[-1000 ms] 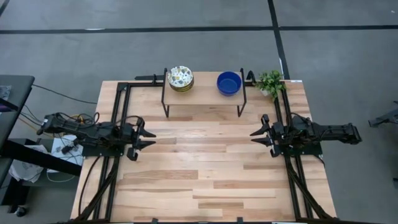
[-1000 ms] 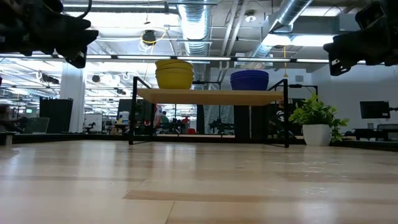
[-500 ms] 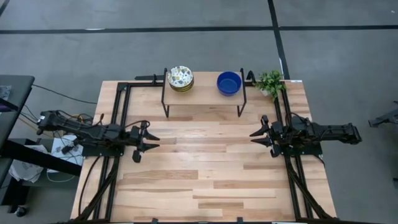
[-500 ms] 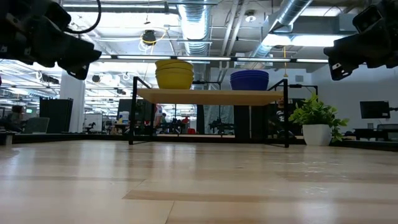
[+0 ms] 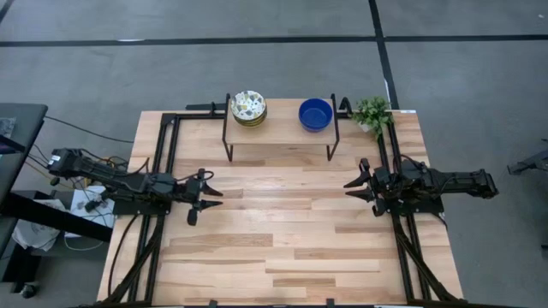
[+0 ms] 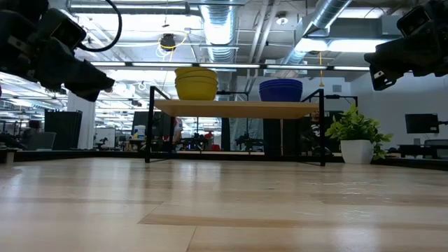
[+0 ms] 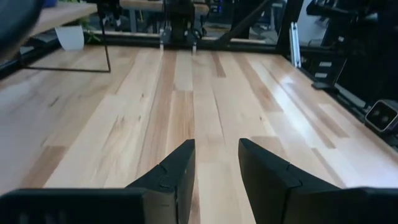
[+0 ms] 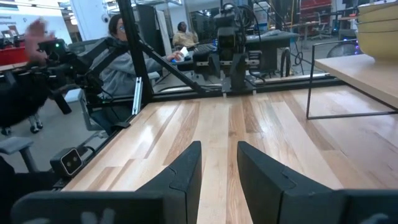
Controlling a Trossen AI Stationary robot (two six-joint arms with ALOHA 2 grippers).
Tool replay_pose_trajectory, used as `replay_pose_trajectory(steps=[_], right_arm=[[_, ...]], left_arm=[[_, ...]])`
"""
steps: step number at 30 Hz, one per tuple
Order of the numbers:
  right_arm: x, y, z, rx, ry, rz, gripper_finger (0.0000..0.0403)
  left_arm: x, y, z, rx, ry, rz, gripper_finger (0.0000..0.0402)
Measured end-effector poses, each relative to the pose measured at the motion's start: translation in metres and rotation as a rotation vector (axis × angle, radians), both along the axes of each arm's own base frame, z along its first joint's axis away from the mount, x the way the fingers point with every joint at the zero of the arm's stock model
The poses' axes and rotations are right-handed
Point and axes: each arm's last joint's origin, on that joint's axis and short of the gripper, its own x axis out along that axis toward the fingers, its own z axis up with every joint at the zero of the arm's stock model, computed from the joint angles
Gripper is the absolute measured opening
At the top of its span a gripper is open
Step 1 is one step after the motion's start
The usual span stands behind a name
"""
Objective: Pick & Place Mini bowls
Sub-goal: Return to Home Position
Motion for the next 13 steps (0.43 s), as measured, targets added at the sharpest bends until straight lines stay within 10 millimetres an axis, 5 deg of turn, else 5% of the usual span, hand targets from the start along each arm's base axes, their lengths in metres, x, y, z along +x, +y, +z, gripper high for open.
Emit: replay_pose_trajectory(steps=[13], right_arm=[[0.0000,0.0000,0.0002,0.000,-0.001,0.000,0.0093]], left_arm=[[0.0001,0.0000,0.0000,0.000,0.000,0.000,0.0121]])
